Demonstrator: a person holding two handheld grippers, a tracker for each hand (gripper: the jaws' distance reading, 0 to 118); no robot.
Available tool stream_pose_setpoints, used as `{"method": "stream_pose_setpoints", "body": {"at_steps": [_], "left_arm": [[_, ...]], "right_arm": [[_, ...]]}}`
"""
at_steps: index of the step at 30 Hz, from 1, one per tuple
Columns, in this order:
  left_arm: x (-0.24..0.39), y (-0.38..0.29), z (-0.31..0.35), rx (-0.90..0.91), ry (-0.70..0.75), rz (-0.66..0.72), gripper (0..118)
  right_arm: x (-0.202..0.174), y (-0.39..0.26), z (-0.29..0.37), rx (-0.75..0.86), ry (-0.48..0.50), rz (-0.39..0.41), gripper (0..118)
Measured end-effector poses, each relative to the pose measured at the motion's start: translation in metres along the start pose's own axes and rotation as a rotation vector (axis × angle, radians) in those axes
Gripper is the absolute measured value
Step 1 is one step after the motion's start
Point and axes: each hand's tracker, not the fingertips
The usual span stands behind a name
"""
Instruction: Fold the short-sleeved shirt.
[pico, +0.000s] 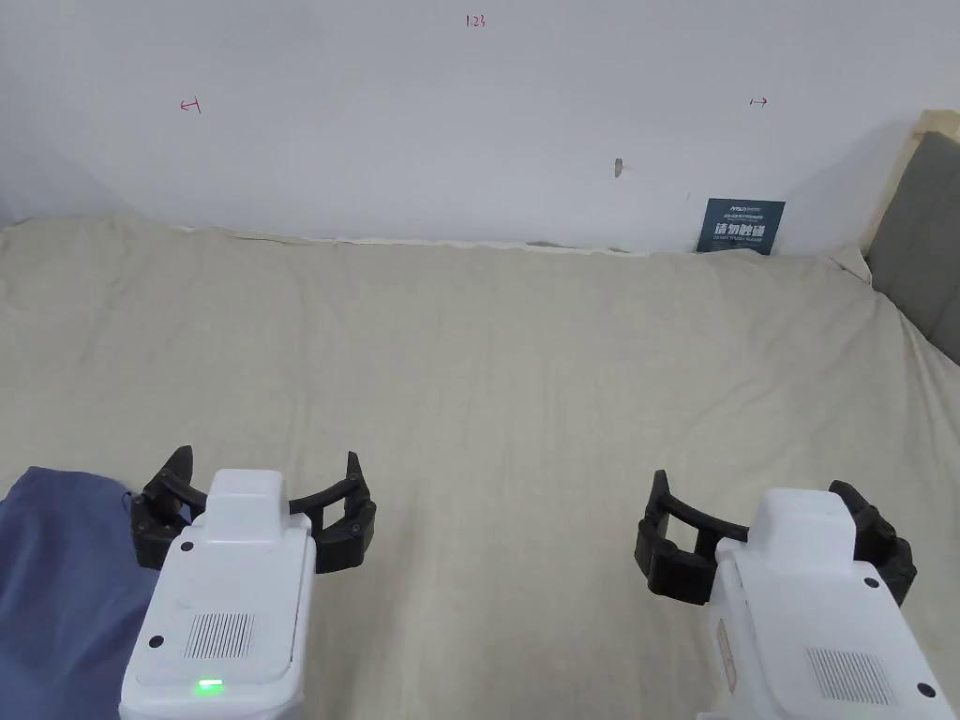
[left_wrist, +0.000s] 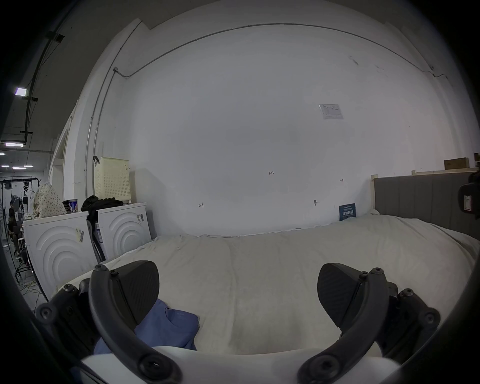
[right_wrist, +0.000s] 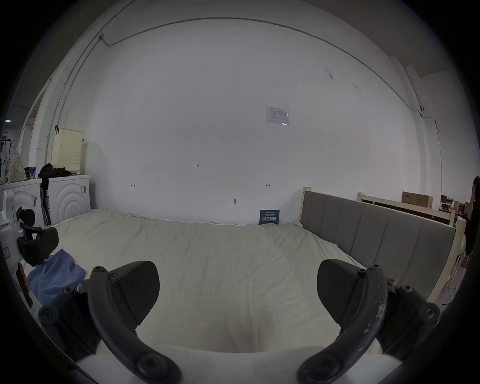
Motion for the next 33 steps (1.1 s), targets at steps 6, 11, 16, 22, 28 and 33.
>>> {"method": "stream_pose_setpoints", "body": {"at_steps": [6,11,16,22,28,33], "left_arm": [[0.002,0.003,0.0,0.007,0.005,-0.004,118],[0.001,0.005,0.0,0.015,0.012,-0.007,118],[0.0,0.008,0.0,0.015,0.017,-0.003,118],[0.0,0.009,0.0,0.013,0.014,0.008,114],[0.001,0.011,0.001,0.004,-0.028,0.042,1],[0.002,0.013,0.002,-0.001,-0.023,0.047,0]], "right_arm": [[0.001,0.002,0.0,0.003,-0.004,-0.001,118],[0.002,0.003,0.0,0.004,-0.007,-0.003,118],[0.003,0.003,0.0,0.006,-0.005,-0.003,118],[0.003,0.006,0.0,0.012,-0.002,0.001,118],[0.0,0.009,0.0,0.003,-0.021,0.024,6],[0.003,0.01,-0.002,-0.009,-0.007,0.009,2]]}}
